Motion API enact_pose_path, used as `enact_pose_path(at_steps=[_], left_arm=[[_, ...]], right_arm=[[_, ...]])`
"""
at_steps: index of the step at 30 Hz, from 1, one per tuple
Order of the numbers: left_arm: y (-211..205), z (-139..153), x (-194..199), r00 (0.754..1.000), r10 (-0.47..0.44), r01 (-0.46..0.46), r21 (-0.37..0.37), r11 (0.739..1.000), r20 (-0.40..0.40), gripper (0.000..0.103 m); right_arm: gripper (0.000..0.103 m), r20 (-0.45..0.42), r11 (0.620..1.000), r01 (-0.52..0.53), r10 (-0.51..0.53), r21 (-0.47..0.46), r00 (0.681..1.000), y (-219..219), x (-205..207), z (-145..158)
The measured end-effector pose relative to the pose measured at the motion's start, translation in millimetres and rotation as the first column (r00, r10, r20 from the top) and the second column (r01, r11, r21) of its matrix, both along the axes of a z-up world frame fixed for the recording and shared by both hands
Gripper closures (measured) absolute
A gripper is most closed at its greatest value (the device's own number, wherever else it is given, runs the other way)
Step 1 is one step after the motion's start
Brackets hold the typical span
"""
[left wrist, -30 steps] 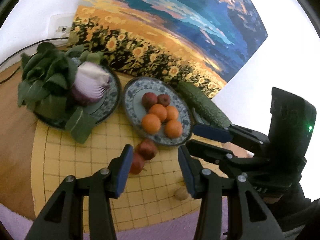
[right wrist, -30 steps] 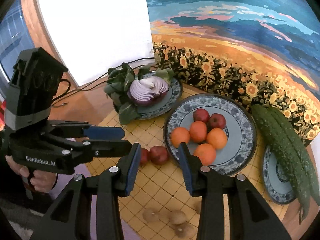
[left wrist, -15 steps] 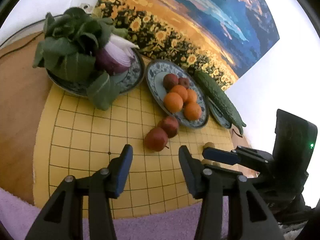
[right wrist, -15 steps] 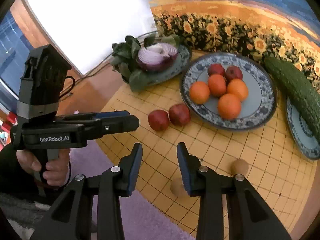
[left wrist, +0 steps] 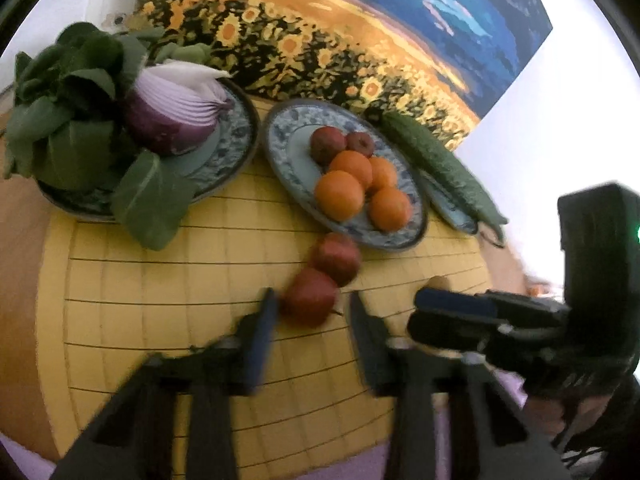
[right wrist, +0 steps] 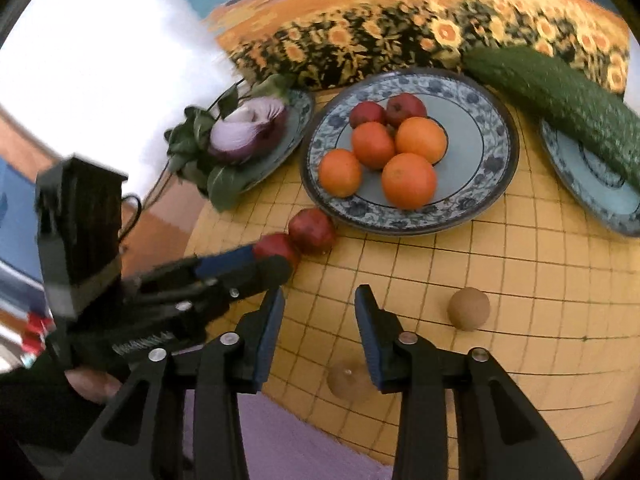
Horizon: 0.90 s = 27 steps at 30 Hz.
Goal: Organize fruits
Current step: 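Grasp a dark red fruit with the left tool while the right tool grasps another, then carry both red fruits onto the plate and open the left and right tools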
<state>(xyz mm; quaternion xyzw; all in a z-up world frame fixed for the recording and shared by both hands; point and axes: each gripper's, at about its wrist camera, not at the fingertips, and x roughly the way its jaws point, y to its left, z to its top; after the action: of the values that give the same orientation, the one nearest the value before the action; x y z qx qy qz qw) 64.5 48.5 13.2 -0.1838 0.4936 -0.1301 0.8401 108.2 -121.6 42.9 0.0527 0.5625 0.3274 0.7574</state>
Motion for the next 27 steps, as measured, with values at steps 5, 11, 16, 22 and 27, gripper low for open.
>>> enact_pose_path(at_steps=[5,11,16,22,27], left_arm=[[18,-1,-7,0.997,0.074,-0.074,-0.019,0.997,0.008,0.071],[28,-3,-7,0.997,0.081,-0.080,-0.055,0.995,0.003,0.071],[27,-4,-7,0.997,0.072,-0.072,-0.070,0.995,0.008,0.071],[26,-4,-9,0.998,0.066,-0.065,-0.077,0.995,0.012,0.071],[26,0,-10,0.998,0.055,-0.053,-0.073,0.996,0.018,0.071]], right_arm=[[0.053,-0.085,0.998,0.050,-0.048,0.028,0.995,11,13,-12],[0.047,-0.092,0.994,0.104,-0.102,0.015,0.991,27,24,-24],[0.047,0.011,0.987,0.148,-0.147,-0.057,0.989,42,28,-23],[0.067,0.047,0.993,0.098,-0.095,-0.064,0.994,48,26,-27],[0.067,0.083,0.995,0.010,-0.002,-0.095,0.997,49,17,-21]])
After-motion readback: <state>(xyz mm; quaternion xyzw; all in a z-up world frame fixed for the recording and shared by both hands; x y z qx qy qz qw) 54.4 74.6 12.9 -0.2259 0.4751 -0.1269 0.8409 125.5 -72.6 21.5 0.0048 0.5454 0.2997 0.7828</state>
